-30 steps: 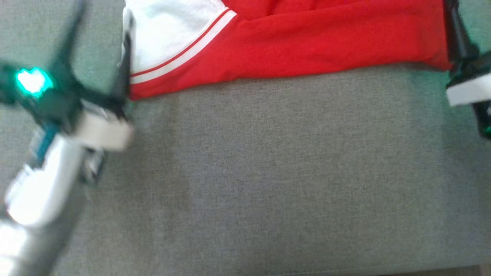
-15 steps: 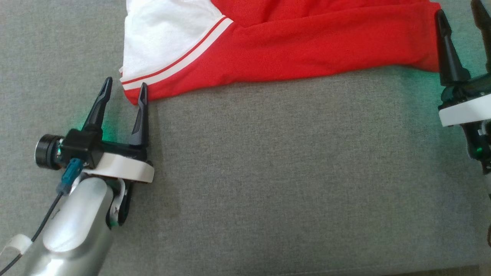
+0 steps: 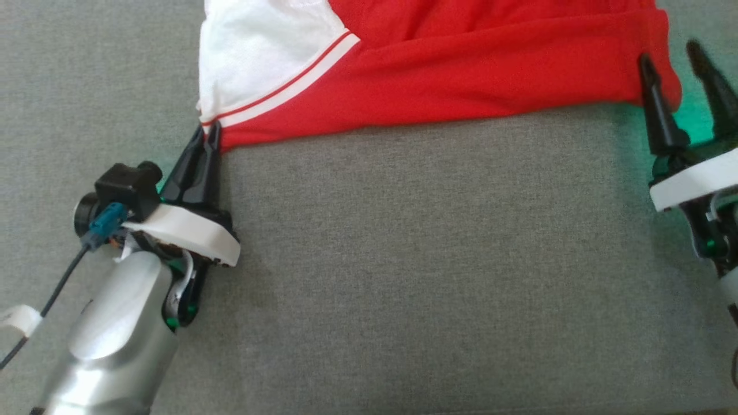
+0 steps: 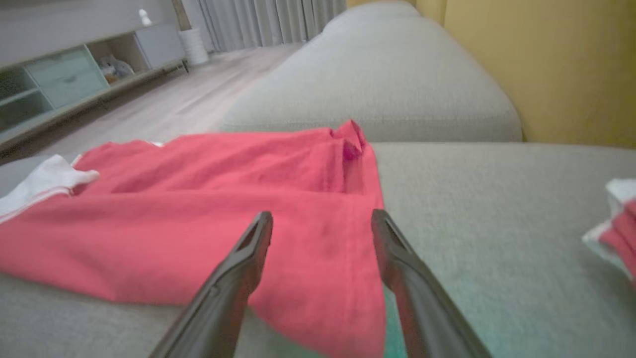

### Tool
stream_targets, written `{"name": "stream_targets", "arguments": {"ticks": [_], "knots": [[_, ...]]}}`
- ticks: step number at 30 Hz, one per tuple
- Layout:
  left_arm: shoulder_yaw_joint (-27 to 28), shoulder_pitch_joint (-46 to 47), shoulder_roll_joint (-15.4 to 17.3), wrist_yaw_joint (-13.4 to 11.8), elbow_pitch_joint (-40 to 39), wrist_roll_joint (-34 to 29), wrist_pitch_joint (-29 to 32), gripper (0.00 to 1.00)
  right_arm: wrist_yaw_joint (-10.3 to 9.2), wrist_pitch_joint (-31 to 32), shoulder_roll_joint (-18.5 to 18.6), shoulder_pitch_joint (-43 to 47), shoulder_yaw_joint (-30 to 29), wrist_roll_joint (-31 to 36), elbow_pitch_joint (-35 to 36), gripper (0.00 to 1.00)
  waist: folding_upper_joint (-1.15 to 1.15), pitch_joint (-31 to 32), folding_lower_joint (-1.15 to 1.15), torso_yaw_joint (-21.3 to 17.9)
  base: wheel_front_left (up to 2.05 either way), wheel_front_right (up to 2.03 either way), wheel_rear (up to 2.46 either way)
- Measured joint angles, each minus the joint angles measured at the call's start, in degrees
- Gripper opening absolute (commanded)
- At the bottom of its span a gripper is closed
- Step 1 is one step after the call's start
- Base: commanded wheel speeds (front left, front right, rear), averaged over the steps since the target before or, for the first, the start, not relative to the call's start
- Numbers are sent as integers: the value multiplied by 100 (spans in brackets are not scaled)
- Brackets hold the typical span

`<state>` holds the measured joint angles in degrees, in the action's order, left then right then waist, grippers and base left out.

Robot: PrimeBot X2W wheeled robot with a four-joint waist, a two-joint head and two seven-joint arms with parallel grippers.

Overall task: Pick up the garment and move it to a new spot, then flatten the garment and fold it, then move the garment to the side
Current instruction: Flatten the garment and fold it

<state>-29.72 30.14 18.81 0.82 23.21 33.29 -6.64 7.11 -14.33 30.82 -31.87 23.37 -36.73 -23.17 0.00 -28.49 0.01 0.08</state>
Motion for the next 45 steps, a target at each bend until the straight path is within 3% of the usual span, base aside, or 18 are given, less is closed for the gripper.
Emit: {"name": "stream_targets", "arguments": {"ticks": [9,11,12,13,17,23,29,34,41,42,43,44,45], "knots": [[-192,-138,27,19,-37,-59,53,0,0,839,-116,-344,334,-601,-1147,100,0,251,0,114,0,0,0],[-222,-137,44,16,-55,-60,66,0,0,1102,-192,-455,426,-754,-1356,69,0,277,0,138,0,0,0],[-236,-137,54,12,-69,-66,103,0,0,1155,-190,-503,437,-795,-1413,44,0,286,0,153,0,0,0],[-261,-137,69,11,-88,-103,110,0,0,1200,-169,-547,456,-833,-1456,0,0,294,0,171,0,0,0],[-336,-143,167,-31,-137,-210,111,0,0,1258,-89,-567,624,-1000,-1417,0,0,353,0,205,0,0,0],[-414,-458,371,-42,-399,-246,192,0,0,1070,406,-143,817,-1005,-1107,0,0,568,0,199,0,0,0],[-482,-1109,693,-229,-1027,-260,375,0,0,992,835,589,900,-904,-633,0,0,818,-1,130,0,0,0],[-556,-1781,861,-539,-1712,-261,449,0,1,851,1061,1428,566,-812,-223,0,0,937,-1,99,0,0,0],[-677,-2596,985,-817,-2340,-260,563,0,1,789,922,2623,-208,-668,231,0,0,1045,-2,39,0,0,0],[-689,-2646,989,-846,-2362,-259,563,0,1,833,864,2737,-323,-642,289,33,0,1062,-2,35,0,0,0],[-689,-2646,989,-846,-2362,-259,563,0,1,833,864,2737,-323,-642,289,100,0,1062,-2,35,0,0,0],[-700,-2669,992,-846,-2361,-253,563,7,1,870,804,2830,-425,-601,335,100,0,1077,-2,31,0,0,0],[-704,-2670,994,-848,-2362,-255,553,72,1,888,744,2909,-537,-530,396,100,0,1090,-2,28,0,0,0]]}}
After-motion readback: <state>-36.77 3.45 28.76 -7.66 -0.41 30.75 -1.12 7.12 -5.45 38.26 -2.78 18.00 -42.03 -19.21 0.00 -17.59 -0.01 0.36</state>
